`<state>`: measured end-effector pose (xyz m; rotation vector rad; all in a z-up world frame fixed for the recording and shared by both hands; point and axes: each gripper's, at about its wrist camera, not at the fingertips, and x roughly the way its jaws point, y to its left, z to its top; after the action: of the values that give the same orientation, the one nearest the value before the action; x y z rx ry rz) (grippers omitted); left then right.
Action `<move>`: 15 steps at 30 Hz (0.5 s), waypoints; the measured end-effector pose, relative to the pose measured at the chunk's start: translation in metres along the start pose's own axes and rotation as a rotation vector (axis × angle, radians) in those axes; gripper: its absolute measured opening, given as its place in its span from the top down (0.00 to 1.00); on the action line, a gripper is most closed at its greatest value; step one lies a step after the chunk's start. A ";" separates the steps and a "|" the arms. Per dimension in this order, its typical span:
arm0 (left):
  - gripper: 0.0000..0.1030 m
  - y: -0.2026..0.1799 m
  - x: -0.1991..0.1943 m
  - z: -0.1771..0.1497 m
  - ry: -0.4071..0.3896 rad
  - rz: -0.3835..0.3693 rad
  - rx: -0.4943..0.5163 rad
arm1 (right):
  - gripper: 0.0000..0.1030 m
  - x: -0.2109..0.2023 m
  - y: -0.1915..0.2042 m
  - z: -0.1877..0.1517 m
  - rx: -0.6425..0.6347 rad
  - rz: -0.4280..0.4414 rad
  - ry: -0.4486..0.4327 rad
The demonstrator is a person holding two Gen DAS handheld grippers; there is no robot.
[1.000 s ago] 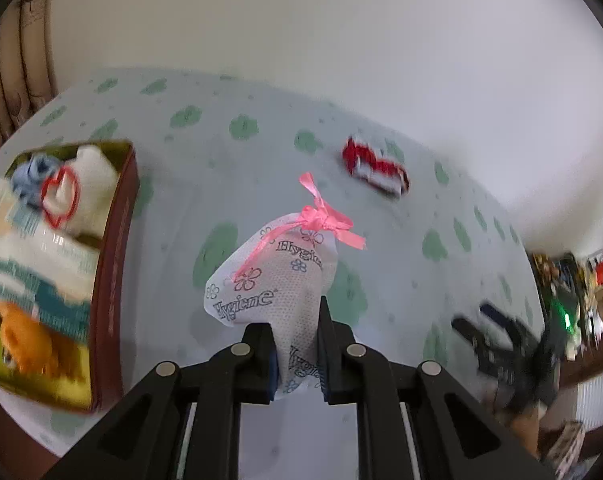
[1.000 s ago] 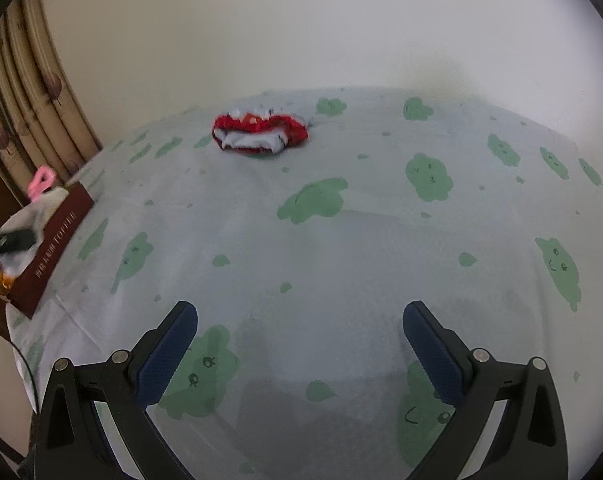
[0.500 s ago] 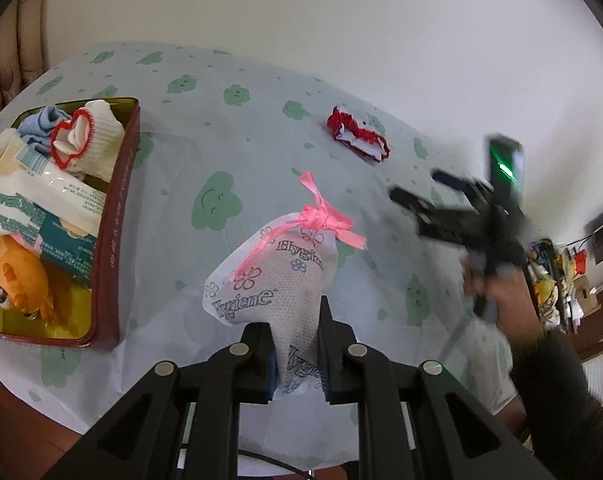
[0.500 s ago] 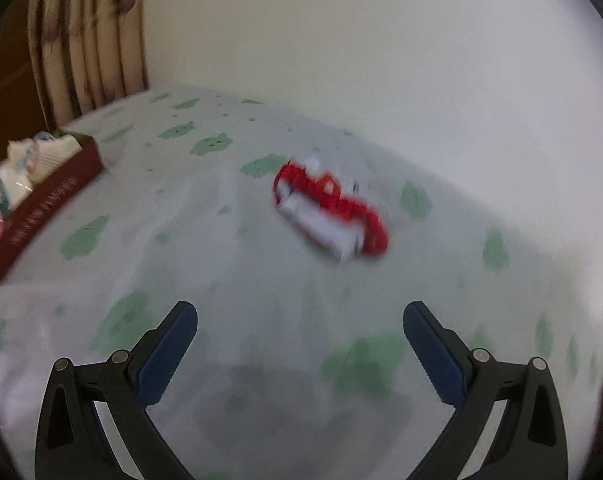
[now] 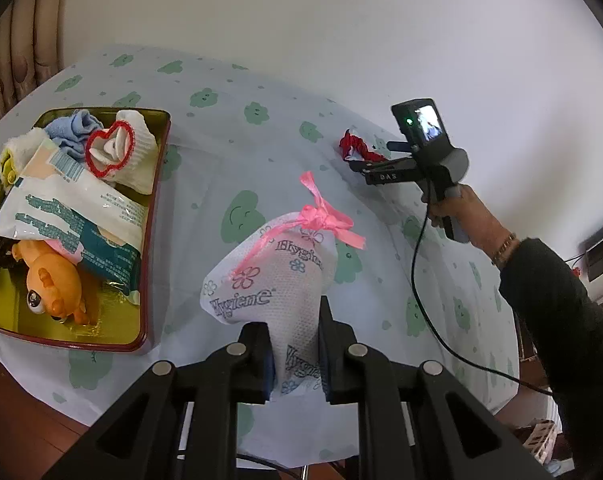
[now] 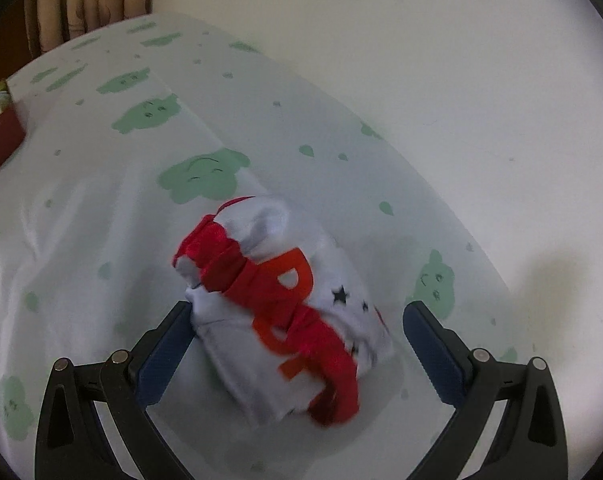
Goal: Organize soft objects
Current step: 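Lift the pouch with the left tool while the right tool grasps the red-and-white cloth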
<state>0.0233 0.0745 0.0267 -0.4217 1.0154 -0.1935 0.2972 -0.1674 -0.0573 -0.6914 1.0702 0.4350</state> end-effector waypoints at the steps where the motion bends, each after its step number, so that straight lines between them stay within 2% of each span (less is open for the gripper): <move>1: 0.85 0.001 0.000 0.000 0.004 0.003 0.001 | 0.01 0.005 -0.002 0.002 0.001 0.022 0.018; 3: 0.85 0.002 0.000 -0.001 0.002 0.009 -0.003 | 0.03 0.011 -0.007 0.005 0.029 0.069 0.044; 5: 0.85 0.003 0.001 -0.002 0.005 0.009 -0.007 | 0.20 0.013 -0.016 0.004 0.101 0.145 0.071; 6: 0.85 0.005 0.001 -0.002 0.006 0.010 -0.013 | 0.36 0.011 -0.016 0.003 0.115 0.163 0.069; 7: 0.85 0.006 0.000 -0.003 0.004 0.009 -0.021 | 0.57 0.007 -0.013 0.001 0.115 0.154 0.062; 8: 0.85 0.007 0.000 -0.003 0.003 0.006 -0.026 | 0.67 -0.001 -0.006 -0.001 0.114 0.128 0.057; 9: 0.85 0.008 -0.001 -0.004 0.002 0.006 -0.026 | 0.72 -0.006 -0.002 -0.002 0.119 0.118 0.055; 10: 0.85 0.008 -0.003 -0.005 -0.001 0.011 -0.027 | 0.72 -0.011 0.003 -0.005 0.127 0.121 0.050; 12: 0.84 0.008 -0.008 -0.009 -0.012 0.005 -0.032 | 0.73 -0.030 0.019 -0.019 0.153 0.186 0.008; 14: 0.84 0.009 -0.012 -0.012 -0.017 0.013 -0.031 | 0.73 -0.044 0.036 -0.033 0.179 0.202 -0.006; 15: 0.84 0.010 -0.016 -0.015 -0.020 0.011 -0.035 | 0.73 -0.060 0.046 -0.046 0.223 0.243 -0.043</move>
<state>0.0022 0.0856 0.0279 -0.4493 1.0028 -0.1617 0.2124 -0.1668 -0.0311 -0.3539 1.1463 0.5275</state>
